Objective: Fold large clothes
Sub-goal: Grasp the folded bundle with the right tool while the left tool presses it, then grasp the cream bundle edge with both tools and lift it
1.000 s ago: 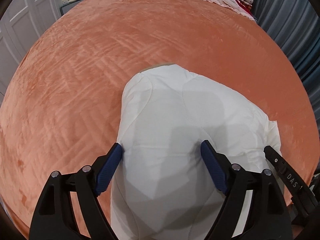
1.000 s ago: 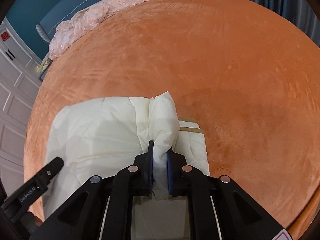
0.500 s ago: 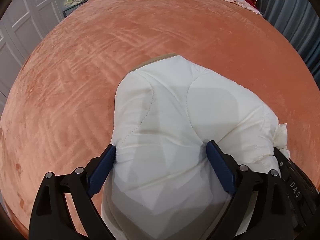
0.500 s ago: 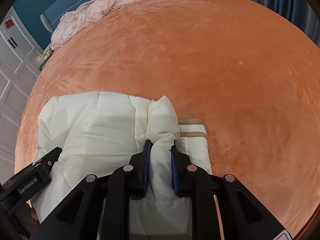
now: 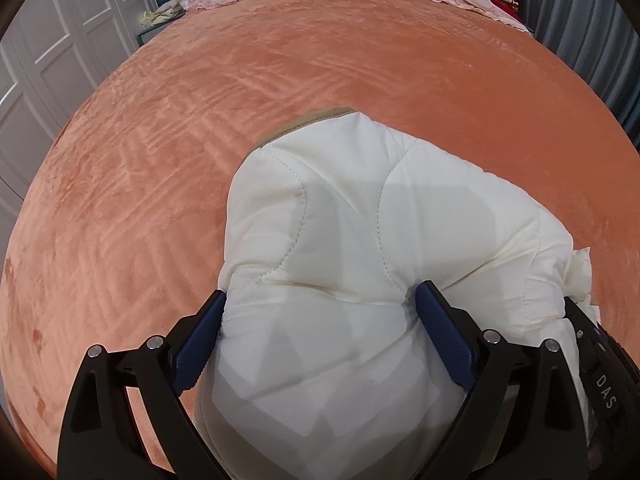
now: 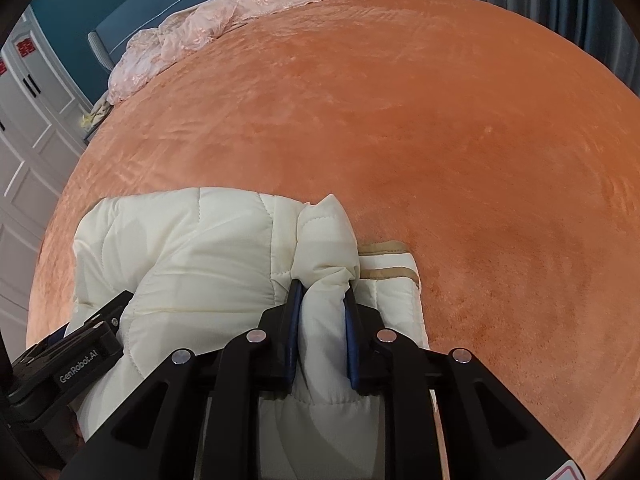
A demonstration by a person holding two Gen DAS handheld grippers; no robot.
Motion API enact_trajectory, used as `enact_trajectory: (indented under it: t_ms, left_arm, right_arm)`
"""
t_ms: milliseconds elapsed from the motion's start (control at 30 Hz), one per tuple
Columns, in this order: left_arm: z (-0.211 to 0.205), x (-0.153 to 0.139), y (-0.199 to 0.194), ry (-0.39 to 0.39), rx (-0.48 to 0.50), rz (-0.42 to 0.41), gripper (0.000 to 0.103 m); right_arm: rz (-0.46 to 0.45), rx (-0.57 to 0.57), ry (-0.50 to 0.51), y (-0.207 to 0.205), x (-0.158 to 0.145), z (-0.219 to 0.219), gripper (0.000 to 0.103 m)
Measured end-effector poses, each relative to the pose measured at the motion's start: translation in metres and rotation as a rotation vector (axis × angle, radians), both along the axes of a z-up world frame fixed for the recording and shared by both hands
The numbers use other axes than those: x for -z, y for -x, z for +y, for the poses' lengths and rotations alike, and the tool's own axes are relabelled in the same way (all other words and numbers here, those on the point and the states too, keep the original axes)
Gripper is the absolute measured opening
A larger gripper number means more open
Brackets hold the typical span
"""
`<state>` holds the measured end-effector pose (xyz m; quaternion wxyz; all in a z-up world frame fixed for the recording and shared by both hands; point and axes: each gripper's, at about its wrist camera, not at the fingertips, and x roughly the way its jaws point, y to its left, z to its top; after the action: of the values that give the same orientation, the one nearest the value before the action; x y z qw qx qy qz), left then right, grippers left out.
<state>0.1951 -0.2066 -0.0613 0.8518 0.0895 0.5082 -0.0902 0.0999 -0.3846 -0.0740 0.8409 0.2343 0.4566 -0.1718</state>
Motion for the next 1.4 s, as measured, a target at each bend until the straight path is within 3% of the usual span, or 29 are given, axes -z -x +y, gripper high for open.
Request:
enact_trajectory:
  t_ms: [267,433,500,567,600,633,733,900,967,1100,1400]
  left_arm:
    - [0.002,0.004,-0.001,0.002,-0.027,-0.032,0.098]
    - [0.025,-0.002,0.001,0.139,-0.043,0.002,0.098]
    - [0.040,-0.010,0.006,0.203,-0.051,0.029,0.098]
    - [0.055,-0.018,0.018,0.245,-0.059,0.043,0.098]
    - [0.058,-0.020,0.022,0.255,-0.059,0.048,0.098]
    - [0.062,-0.022,0.027,0.270,-0.058,0.051,0.098]
    - [0.071,-0.027,0.041,0.308,-0.041,0.082,0.098]
    - [0.084,-0.017,0.044,0.416,-0.057,0.205,0.098]
    - [0.088,-0.008,0.039,0.451,-0.078,0.247,0.098]
    - [0.085,0.002,0.034,0.471,-0.092,0.280,0.098]
    - [0.067,0.006,0.033,0.392,-0.076,0.217,0.098]
  right_arm:
    - [-0.038,0.011,0.058,0.003,-0.002,0.010,0.020]
    - [-0.161,0.051,-0.024,0.027,-0.012,-0.001,0.026]
    - [-0.186,0.079,-0.024,0.040,-0.021,-0.001,0.042]
    - [-0.204,0.108,0.009,0.055,-0.030,0.002,0.069]
    - [-0.197,0.120,0.021,0.059,-0.031,0.003,0.073]
    - [-0.187,0.128,0.011,0.065,-0.031,0.002,0.074]
    - [-0.176,0.146,-0.147,0.076,-0.020,-0.010,0.074]
    - [-0.152,0.160,-0.390,0.076,-0.001,-0.026,0.076]
    - [-0.149,0.156,-0.433,0.073,0.004,-0.028,0.078]
    - [-0.155,0.151,-0.476,0.067,0.014,-0.030,0.080]
    - [-0.177,0.136,-0.430,0.071,0.017,-0.021,0.079]
